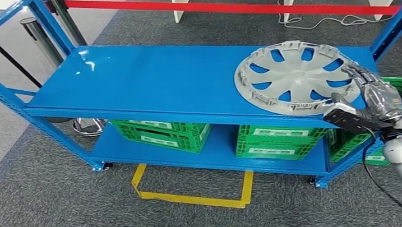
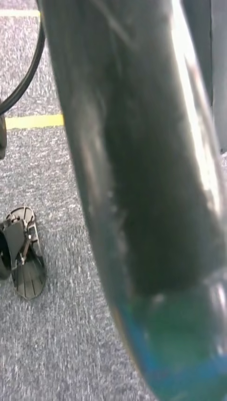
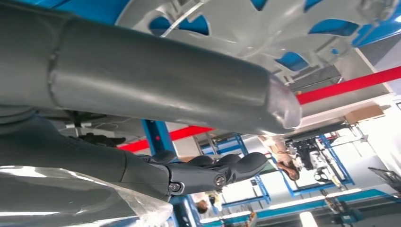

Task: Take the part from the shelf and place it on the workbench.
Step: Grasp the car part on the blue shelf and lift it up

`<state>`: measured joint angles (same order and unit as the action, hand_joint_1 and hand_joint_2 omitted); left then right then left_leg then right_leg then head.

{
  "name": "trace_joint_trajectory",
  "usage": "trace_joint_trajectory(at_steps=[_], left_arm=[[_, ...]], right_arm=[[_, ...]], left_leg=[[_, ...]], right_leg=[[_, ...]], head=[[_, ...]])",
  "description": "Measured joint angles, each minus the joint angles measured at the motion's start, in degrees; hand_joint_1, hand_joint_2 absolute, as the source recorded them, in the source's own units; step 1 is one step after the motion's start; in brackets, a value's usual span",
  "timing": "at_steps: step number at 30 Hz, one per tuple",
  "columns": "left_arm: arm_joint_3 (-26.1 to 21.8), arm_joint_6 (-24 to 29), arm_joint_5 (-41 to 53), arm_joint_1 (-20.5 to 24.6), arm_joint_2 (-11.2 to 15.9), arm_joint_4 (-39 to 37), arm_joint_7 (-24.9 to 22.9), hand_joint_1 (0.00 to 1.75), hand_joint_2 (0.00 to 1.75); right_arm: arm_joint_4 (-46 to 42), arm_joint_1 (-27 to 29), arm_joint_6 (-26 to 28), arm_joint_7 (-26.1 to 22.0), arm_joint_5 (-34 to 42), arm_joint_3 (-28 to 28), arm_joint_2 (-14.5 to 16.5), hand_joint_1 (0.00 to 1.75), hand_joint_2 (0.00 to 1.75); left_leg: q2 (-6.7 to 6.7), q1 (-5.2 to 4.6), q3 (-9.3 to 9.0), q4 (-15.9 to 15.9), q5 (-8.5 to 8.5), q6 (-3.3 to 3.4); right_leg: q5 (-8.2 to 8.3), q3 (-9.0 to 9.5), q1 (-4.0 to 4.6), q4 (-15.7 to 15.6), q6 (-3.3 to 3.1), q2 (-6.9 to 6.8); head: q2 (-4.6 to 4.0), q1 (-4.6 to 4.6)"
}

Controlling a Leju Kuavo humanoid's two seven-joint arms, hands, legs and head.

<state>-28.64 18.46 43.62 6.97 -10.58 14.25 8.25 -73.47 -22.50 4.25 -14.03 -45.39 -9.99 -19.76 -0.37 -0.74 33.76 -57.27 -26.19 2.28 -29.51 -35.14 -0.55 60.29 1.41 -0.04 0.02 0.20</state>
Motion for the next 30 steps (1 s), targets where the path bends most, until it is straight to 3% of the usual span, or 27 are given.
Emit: trace_joint_trajectory(at_steps=[3, 4, 5, 6, 8, 10, 15, 17, 19, 20, 21, 23, 25, 26, 30], left_arm=[[0.0, -0.1, 0.0, 0.0, -0.1, 0.0, 0.0, 0.0, 0.0], [0.0, -0.2, 0.0, 0.0, -0.1, 0.0, 0.0, 0.0, 0.0], [0.0, -0.2, 0.0, 0.0, -0.1, 0.0, 0.0, 0.0, 0.0], [0.0, -0.2, 0.0, 0.0, -0.1, 0.0, 0.0, 0.0, 0.0], [0.0, -0.3, 0.1, 0.0, -0.1, 0.0, 0.0, 0.0, 0.0], [0.0, -0.3, 0.1, 0.0, 0.0, 0.0, 0.0, 0.0, 0.0], [0.0, -0.3, 0.1, 0.0, 0.0, 0.0, 0.0, 0.0, 0.0], [0.0, -0.3, 0.1, 0.1, 0.0, 0.0, 0.0, 0.0, 0.0], [0.0, -0.3, 0.1, 0.0, 0.0, 0.0, 0.0, 0.0, 0.0], [0.0, -0.3, 0.1, -0.1, 0.0, 0.0, 0.0, 0.0, 0.0], [0.0, -0.3, 0.1, -0.1, 0.0, 0.0, 0.0, 0.0, 0.0], [0.0, -0.3, 0.1, -0.1, 0.0, 0.0, 0.0, 0.0, 0.0], [0.0, -0.3, 0.1, -0.1, 0.2, 0.0, 0.0, 0.0, 0.0], [0.0, -0.3, 0.1, 0.0, 0.2, 0.0, 0.0, 0.0, 0.0], [0.0, -0.3, 0.1, -0.1, 0.3, 0.0, 0.0, 0.0, 0.0]], right_arm=[[0.0, 0.2, -0.1, 0.0, 0.2, -0.1, -0.3, 0.0, 0.0], [0.0, 0.4, -0.1, 0.0, 0.3, -0.2, -0.3, 0.0, 0.0], [0.0, 0.5, -0.2, 0.0, 0.4, -0.2, -0.3, 0.0, 0.0], [0.1, 0.6, -0.2, 0.0, 0.6, -0.3, -0.4, 0.0, 0.0], [0.1, 0.6, -0.2, -0.2, 1.3, -0.3, -0.4, 0.0, 0.0], [0.1, 0.6, -0.4, -0.4, 1.8, -0.4, -0.5, 0.0, 0.0], [0.0, 1.2, -0.6, -0.5, 2.0, -0.5, -0.6, 0.0, 0.0], [-0.1, 1.1, -0.6, -0.5, 2.1, -0.5, -0.6, 0.0, 0.0], [-0.1, 1.3, -0.7, -0.6, 2.4, -0.5, -0.6, 0.0, 0.0], [-0.1, 1.4, -0.7, -0.6, 2.5, -0.5, -0.6, 0.0, 0.0], [-0.1, 1.6, -0.7, -0.6, 2.6, -0.5, -0.7, 0.0, 0.0], [-0.2, 1.7, -0.7, -0.6, 2.7, -0.5, -0.7, 0.0, 0.0], [-0.3, 1.7, -0.7, -0.6, 2.8, -0.5, -0.7, 0.0, 0.0], [-0.4, 1.8, -0.7, -0.6, 2.8, -0.5, -0.7, 0.0, 0.0], [-0.6, 2.1, -0.8, -0.6, 2.8, -0.5, -0.8, 0.0, 0.0]], left_leg=[[0.09, 0.14, -0.18, 0.3, 0.16, 0.25], [0.11, 0.16, -0.19, 0.3, 0.13, 0.26], [0.13, 0.22, -0.21, 0.3, 0.09, 0.23], [0.13, 0.31, -0.23, 0.2, 0.01, 0.12], [0.08, 0.57, -0.23, -0.3, -0.37, -0.42], [0.01, 0.49, 0.1, -1.1, -0.8, -1.14], [0.04, 0.49, 0.85, -2.7, -1.74, -2.31], [0.09, 0.62, 3.05, -7.9, -4.58, -2.78], [0.1, 0.7, 6.57, -15.3, -7.46, -2.88], [0.1, 0.69, 7.69, -17.3, -7.72, -2.75], [0.1, 0.64, 7.91, -17.4, -6.93, -2.5], [0.08, 0.35, 5.65, -11.8, -3.03, -1.65], [0.06, -0.11, 2.56, -4.9, -0.34, -0.71], [0.06, -0.32, 1.69, -2.9, 0.05, -0.43], [0.06, -0.23, 1.09, -0.9, 0.21, -0.07]], right_leg=[[-4.59, -4.69, -0.17, 9.7, 0.6, 0.02], [-5.25, -6.06, -0.27, 12.4, 0.85, 0.01], [-4.84, -6.51, -0.41, 13.2, 1.1, -0.01], [-3.44, -5.88, -0.6, 11.7, 1.37, -0.04], [0.11, -2.3, -1.0, 4.6, 1.92, -0.15], [1.36, 0.54, -1.09, -0.6, 1.8, -0.11], [1.18, 0.9, -0.93, -0.9, -0.12, 0.16], [1.15, 1.14, -0.93, -1.0, -0.71, 0.11], [1.03, 1.23, -0.72, -1.0, -1.02, 0.08], [0.99, 1.27, -0.57, -1.0, -1.09, 0.09], [0.95, 1.32, -0.43, -1.0, -1.16, 0.14], [0.89, 1.5, -0.21, -1.0, -1.23, 0.29], [0.84, 1.53, -0.07, -1.0, -1.16, 0.42], [0.87, 1.45, -0.05, -1.1, -1.03, 0.43], [0.54, 0.99, -0.16, -1.1, -0.05, 0.32]], head=[[0.0, 0.04], [0.0, 0.03], [0.0, 0.03], [0.0, 0.04], [0.0, 0.04], [0.0, 0.27], [0.0, -0.05], [0.0, -0.21], [0.0, -0.28], [0.0, -0.27], [0.0, -0.27], [0.0, -0.27], [0.0, -0.23], [0.0, -0.22], [0.0, -0.2]])
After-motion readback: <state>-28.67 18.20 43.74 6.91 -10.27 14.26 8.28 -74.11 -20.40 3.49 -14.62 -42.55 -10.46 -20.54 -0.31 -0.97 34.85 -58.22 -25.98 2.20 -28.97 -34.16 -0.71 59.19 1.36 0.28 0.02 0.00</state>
